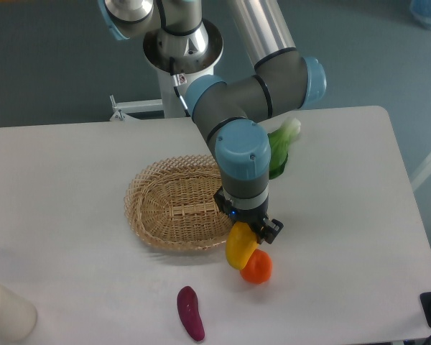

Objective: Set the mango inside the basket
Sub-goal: 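Hold the yellow mango in the gripper above the table beside the basket, then carry the held mango over the wicker basket and lower it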

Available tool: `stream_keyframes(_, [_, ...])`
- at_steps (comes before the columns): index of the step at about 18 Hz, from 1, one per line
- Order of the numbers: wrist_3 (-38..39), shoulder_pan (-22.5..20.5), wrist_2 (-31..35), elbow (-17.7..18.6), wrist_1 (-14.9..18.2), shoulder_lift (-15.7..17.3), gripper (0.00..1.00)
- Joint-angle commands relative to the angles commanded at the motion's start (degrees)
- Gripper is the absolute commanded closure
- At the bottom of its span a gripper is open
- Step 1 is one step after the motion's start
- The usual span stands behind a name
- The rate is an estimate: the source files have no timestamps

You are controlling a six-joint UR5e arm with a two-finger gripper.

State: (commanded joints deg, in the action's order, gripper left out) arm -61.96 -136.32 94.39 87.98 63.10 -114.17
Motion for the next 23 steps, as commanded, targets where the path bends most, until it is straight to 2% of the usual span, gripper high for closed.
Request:
stream_keyframes(17, [0.4, 0.0, -0.1, 0.0, 0.3, -0.2, 0.52])
stream_keyframes(21, [-0.2, 0.3, -0.3, 3.6, -1.1, 0.7, 0.52])
stream_keyframes(23, [-0.3, 0.4, -0.4, 6.3, -3.7, 1.9, 0.52])
